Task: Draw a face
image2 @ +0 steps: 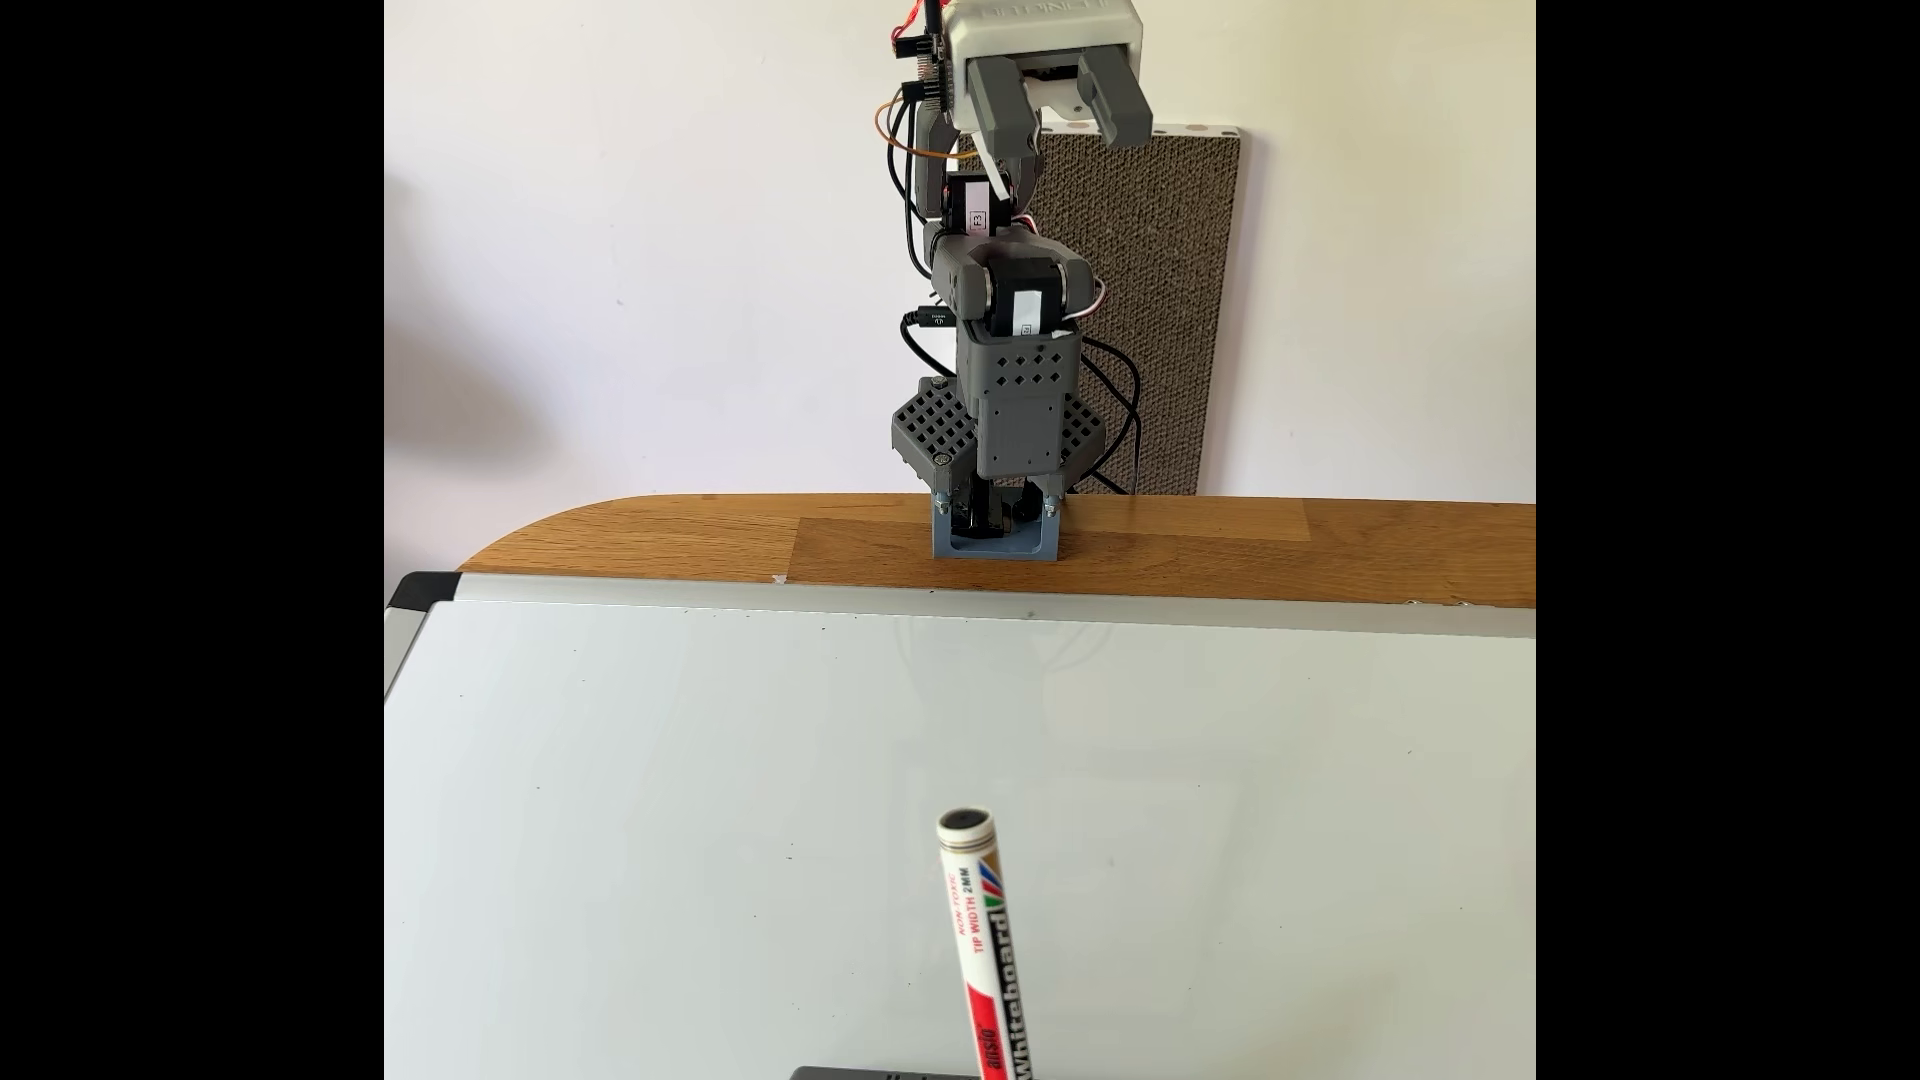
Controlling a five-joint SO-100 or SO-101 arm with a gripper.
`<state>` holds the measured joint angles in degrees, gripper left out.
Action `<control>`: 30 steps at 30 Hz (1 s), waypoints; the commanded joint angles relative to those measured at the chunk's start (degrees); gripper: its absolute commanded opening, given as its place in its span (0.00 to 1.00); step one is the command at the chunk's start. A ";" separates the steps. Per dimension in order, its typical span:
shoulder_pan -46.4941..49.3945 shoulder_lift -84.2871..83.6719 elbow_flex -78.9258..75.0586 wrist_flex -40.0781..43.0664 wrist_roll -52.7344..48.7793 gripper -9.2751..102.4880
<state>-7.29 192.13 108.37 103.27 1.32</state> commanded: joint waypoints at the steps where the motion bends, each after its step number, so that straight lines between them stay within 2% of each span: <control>1: 0.18 4.04 -2.20 0.00 -0.18 0.97; 9: 0.35 3.25 -2.37 -0.79 -0.53 0.97; 13: 0.35 -0.18 -2.90 -5.45 -0.62 0.97; 20: 0.35 -21.36 -10.37 -13.45 -5.45 0.97; 27: 0.53 -48.52 -23.55 -16.17 -7.65 0.97; 30: 3.69 -60.56 -31.29 -17.93 -8.09 0.97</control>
<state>-5.36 138.78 85.61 87.98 -5.98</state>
